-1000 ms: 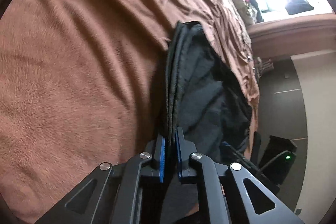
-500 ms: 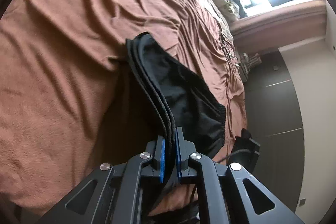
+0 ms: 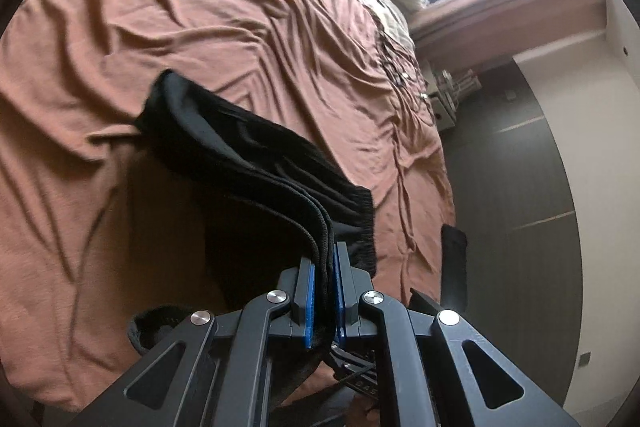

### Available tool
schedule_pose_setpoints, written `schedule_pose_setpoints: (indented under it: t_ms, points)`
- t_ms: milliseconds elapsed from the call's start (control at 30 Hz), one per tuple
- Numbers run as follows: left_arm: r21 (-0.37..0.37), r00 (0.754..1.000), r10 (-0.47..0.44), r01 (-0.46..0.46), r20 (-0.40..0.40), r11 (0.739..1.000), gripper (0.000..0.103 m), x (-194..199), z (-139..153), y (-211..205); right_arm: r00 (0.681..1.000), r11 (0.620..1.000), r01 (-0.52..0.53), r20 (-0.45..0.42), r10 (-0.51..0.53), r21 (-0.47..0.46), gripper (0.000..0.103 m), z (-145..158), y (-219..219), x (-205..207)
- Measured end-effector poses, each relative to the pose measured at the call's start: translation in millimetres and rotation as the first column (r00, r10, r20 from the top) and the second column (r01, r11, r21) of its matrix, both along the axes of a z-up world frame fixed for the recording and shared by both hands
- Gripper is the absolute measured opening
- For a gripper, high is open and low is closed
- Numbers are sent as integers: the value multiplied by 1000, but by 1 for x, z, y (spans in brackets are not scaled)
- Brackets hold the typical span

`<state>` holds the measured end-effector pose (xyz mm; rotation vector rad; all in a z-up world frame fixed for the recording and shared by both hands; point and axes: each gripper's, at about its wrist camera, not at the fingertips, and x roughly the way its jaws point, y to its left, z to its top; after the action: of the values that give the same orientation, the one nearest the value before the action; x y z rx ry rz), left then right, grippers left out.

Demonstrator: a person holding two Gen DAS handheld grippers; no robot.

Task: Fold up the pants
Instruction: 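Lift the folded pants with the left gripper and fold them over toward the right gripper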

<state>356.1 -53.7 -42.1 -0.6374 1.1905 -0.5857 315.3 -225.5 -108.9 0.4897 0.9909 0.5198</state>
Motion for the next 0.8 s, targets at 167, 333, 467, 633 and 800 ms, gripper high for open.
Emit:
schedule_pose_setpoints:
  t_ms: [167,333,467,633,800]
  points:
    - [14,999,-45,45,-10,999,8,6,0,-35,998,997,62,26,-63,47,14,9,-36,-18]
    - [28,995,-95,96,-34,995,8,9,-8,-72,992,991,114,44,-118,75,14,14,-61,-34]
    - [36,989,-138,140,-59,989,8,9,-16,-100,987,985,149,45,-153,93,14,14,-79,-44]
    - [58,977,-189,195,-95,979,8,10,-28,-133,979,975,195,33,-200,108,14,13,-102,-60]
    - [79,961,-254,264,-112,961,29,6,-39,-160,970,966,237,24,-240,106,29,12,-117,-72]
